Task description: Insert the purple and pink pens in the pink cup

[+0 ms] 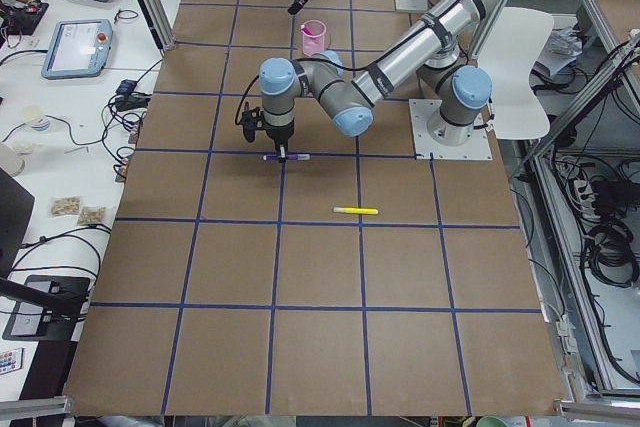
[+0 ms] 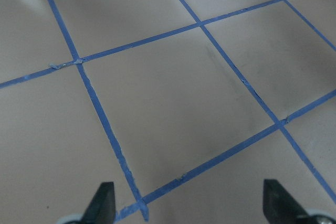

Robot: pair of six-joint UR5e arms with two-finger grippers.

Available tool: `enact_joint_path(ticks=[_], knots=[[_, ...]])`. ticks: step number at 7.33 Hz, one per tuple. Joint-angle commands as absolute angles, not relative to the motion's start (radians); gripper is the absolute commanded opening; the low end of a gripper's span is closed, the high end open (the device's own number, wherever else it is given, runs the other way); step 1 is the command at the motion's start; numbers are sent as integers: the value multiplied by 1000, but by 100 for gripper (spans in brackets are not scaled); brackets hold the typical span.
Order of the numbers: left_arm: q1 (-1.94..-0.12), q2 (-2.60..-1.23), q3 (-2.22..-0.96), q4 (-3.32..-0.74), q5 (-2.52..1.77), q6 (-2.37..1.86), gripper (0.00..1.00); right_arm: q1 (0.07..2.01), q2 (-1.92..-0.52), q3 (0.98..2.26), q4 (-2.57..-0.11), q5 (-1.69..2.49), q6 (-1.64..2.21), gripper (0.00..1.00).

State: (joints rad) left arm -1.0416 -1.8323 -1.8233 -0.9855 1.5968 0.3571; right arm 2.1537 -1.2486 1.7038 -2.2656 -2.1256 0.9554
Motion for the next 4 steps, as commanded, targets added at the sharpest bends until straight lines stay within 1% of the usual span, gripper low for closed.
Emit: enact_joint_path(ticks=[1,2,4], knots=[[-1142,-1801,-1818,-974,1595,258,0,1926,-1389,1692,-2127,-1811,827,100],[-1201,-1790,-1815,-970,1595,173,0,1829,-1435,1692,-2053,-1757,673,100],[-1331,-1766,-1815,-906,1598,8,0,1699,-1498,1649,-1805,-1669,505,100]])
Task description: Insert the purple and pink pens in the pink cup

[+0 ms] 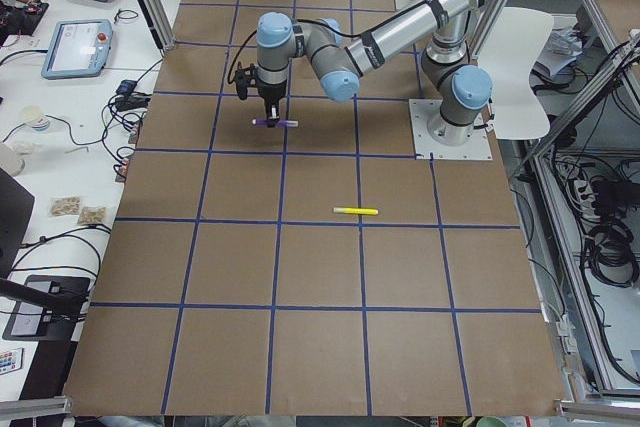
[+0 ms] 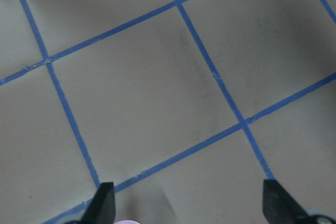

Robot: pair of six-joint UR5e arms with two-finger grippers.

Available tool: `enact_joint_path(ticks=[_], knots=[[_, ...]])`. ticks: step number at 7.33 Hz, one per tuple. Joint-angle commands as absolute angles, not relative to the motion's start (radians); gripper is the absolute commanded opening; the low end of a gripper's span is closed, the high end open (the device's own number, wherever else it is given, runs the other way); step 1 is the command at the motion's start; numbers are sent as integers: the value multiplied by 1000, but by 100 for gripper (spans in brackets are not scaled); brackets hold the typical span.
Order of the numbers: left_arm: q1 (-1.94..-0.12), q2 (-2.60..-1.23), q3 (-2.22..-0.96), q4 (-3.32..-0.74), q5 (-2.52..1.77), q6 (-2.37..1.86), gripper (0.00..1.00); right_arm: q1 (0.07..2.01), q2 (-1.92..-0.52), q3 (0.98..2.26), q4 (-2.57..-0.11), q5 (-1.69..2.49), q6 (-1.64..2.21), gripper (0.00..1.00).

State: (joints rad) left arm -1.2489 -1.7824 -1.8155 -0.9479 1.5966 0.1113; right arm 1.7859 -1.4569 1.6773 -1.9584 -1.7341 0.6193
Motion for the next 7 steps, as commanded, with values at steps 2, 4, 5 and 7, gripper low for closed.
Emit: enact_joint_path(ticks=[2,4,5,7], knots=[[-1461,-1729,-1822,-865,1608,-101,0,1588,-1506,1579,-1597,-1617,333,100],[-1581,-1678,-1827,-862,1609,-158,0,1517,-1509,1582,-1563,-1586,97,100],[-1612,-1657,-1830,-861,1608,-181,0,1520,-1525,1582,-1551,-1577,91,100],[-1704,-1635,-1870,-801,1611,-216,0,1532,-1537,1578,-1542,-1504,65,100]])
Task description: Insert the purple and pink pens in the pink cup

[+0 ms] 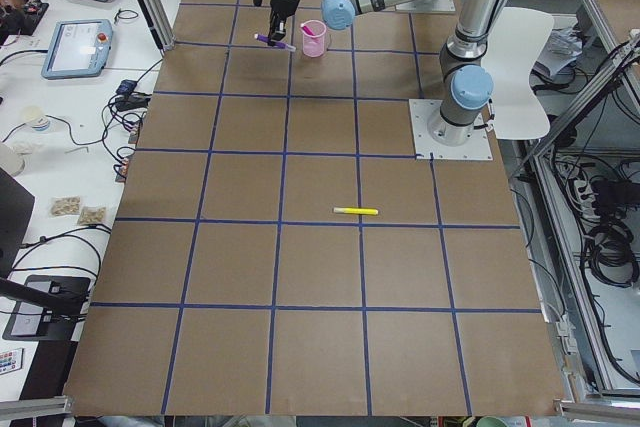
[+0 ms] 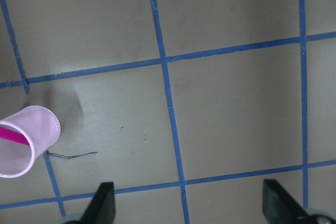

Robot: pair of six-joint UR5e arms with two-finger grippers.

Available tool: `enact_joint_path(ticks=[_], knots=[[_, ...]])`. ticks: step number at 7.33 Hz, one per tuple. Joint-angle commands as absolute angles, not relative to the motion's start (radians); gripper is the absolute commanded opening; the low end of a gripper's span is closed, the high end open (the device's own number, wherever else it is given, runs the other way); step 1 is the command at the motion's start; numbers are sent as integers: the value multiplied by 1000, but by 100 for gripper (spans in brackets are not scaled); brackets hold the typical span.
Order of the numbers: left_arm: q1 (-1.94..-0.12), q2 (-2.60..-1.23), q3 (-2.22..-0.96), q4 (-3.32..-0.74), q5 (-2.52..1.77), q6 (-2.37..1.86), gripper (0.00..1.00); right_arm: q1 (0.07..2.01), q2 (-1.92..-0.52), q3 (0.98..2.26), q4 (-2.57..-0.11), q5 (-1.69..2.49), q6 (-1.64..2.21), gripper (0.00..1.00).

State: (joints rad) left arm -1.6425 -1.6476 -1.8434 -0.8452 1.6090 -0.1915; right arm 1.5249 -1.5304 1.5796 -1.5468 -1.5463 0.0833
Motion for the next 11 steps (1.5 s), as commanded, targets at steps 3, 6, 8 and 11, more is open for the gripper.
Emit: enact_joint_path(ticks=[3,6,8,11], knots=[[-1866,-1623,-1934,-627,1699,-241,0,1546,-1525,1582,-1555,-1517,66,100],[-2017,-1643,-1957,-499,1766,-318,0,1546,-1531,1594,-1560,-1517,66,100],[-2017,-1661,-2049,-334,1760,-318,0,1546,-1534,1594,-1560,-1517,66,100],[-2026,-1707,-2080,-264,1755,-417,0,1552,-1534,1594,-1560,-1516,69,100]])
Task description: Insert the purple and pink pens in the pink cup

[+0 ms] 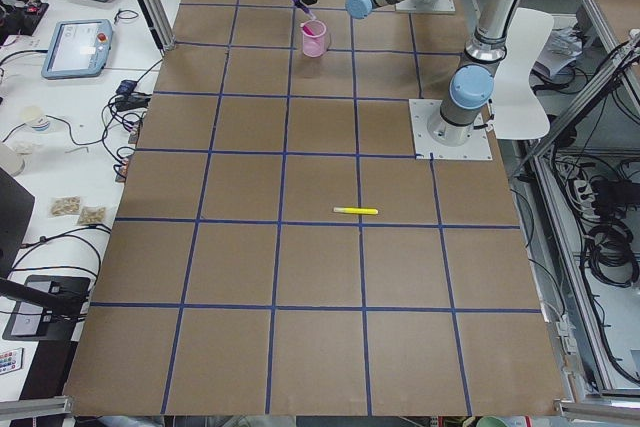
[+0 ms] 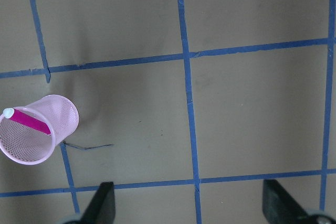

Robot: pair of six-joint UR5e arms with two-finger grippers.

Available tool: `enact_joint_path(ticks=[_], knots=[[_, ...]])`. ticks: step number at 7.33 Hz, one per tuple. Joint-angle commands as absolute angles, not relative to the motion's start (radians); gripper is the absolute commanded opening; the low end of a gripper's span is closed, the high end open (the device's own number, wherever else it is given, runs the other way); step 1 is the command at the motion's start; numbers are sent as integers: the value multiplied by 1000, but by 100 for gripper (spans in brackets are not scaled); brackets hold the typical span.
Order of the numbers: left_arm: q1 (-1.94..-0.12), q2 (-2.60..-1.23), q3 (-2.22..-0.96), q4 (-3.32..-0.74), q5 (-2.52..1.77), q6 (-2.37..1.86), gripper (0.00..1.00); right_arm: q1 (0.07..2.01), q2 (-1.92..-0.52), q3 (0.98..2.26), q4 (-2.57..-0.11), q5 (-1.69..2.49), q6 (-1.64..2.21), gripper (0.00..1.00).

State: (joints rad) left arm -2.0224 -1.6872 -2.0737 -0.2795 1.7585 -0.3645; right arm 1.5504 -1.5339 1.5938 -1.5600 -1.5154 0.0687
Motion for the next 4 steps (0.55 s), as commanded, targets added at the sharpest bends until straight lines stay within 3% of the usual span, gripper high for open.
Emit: enact_joint_path(ticks=[1,4], knots=[[-2025,-1723,-2076,-249,1756,-414,0,1558,-1534,1595,-1560,-1517,69,100],[-2017,-1793,-2071,-220,1764,-428,0,1559,-1534,1595,-1560,-1516,74,100]])
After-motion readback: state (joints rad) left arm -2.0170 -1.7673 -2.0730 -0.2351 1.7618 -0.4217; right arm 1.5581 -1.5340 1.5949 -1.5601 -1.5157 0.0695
